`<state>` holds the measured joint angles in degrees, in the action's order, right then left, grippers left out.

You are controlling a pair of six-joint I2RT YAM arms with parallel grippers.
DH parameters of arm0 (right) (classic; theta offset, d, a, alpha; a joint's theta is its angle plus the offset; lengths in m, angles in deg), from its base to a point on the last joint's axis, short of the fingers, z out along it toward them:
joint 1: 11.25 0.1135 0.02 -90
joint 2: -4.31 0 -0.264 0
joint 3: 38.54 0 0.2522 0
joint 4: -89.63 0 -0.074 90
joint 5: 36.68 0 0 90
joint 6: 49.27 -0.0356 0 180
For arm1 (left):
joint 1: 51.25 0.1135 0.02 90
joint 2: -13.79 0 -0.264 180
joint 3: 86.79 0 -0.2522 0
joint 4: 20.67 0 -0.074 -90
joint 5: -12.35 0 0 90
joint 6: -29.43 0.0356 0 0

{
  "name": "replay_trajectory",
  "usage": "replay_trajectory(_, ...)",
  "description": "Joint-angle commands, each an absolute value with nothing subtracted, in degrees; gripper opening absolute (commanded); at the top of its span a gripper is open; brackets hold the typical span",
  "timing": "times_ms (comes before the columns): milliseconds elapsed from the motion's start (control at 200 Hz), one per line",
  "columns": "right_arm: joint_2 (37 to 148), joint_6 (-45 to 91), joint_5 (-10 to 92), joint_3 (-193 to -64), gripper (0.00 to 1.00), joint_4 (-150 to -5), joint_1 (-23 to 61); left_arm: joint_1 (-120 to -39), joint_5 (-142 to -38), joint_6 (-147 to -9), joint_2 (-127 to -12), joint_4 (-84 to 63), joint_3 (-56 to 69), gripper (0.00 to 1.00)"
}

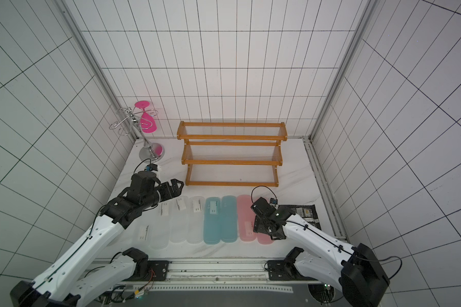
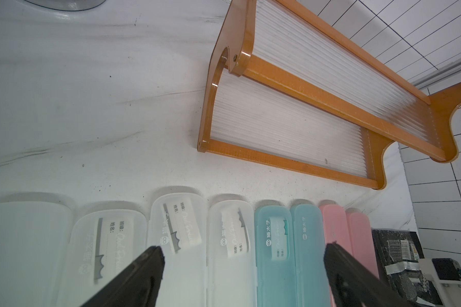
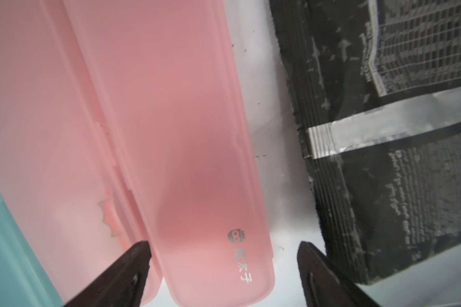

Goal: Place the pencil cases on the shelf according to color
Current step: Pick up the pencil case from the center of the board.

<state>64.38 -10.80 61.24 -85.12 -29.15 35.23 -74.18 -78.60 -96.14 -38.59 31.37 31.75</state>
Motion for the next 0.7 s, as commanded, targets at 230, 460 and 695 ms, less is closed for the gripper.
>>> replay_trajectory(230,68.4,-8.8,61.5,-85.6,0.91,-30.5,34.7,-74.9,-79.5,-96.8,-38.5,29.8,31.9,0.98)
replay_trajectory(460,73.8,-5.5,60.0,-87.6,0.91,-32.0,30.8,-75.3,-79.8,-96.8,-38.9,29.7,31.6,0.98)
replay_trajectory(695,68.6,1.6,54.9,-87.2,0.89,-31.8,22.0,-75.4,-79.7,-96.4,-39.1,29.6,31.6,0.98)
